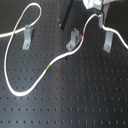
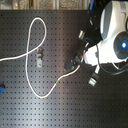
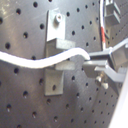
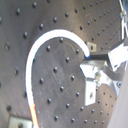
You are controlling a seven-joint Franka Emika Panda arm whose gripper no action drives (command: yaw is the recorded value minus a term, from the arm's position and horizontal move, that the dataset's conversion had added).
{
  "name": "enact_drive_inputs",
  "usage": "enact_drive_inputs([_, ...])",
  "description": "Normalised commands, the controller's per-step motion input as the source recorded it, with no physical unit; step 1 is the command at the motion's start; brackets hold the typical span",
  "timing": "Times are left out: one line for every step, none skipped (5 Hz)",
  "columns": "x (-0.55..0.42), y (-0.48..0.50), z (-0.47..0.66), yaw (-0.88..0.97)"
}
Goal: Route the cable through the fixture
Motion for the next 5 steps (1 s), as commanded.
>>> enact_drive_inputs([0.073,-0.079,0.23,0.81])
enact_drive_inputs([0.108,-0.096,0.23,0.79])
enact_drive_inputs([0.149,-0.204,0.19,0.65])
enact_drive_inputs([0.163,-0.158,0.21,0.74])
enact_drive_inputs([0.119,-0.164,0.21,0.74])
